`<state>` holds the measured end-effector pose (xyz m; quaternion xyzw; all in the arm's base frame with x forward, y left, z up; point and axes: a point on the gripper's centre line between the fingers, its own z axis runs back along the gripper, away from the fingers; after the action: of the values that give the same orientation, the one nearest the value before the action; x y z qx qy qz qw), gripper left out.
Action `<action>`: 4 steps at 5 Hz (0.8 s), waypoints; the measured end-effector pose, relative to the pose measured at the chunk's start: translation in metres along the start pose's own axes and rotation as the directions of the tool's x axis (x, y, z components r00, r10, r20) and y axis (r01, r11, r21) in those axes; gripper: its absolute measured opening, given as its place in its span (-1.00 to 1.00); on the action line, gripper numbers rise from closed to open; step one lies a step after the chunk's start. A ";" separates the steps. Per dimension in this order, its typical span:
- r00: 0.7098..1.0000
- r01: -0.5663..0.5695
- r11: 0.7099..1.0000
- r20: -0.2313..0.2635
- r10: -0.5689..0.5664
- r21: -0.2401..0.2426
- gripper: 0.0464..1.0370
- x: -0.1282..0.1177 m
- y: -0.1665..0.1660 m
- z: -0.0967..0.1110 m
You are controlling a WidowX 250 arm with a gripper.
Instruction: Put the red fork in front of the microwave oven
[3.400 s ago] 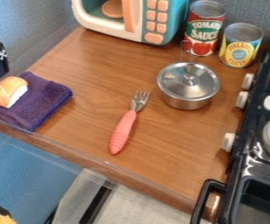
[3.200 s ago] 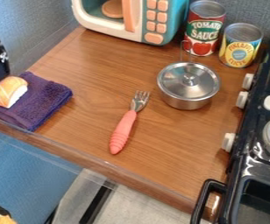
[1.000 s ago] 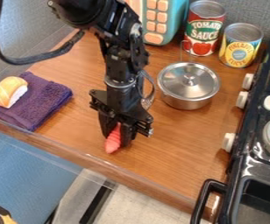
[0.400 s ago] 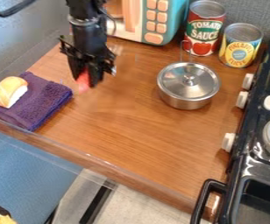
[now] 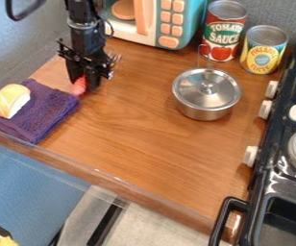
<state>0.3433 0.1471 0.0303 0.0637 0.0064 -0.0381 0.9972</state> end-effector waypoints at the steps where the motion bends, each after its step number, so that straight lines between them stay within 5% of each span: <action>1: 0.999 0.035 0.999 0.006 -0.035 0.022 -0.19 0.012 0.008 0.000; 2: 0.998 0.055 0.998 0.018 -0.055 0.024 -0.08 0.022 0.014 -0.001; 4: 0.998 0.051 0.997 0.048 -0.048 -0.060 0.83 0.013 0.019 0.006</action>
<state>0.3579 0.1637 0.0386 0.0320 -0.0140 -0.0640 0.9973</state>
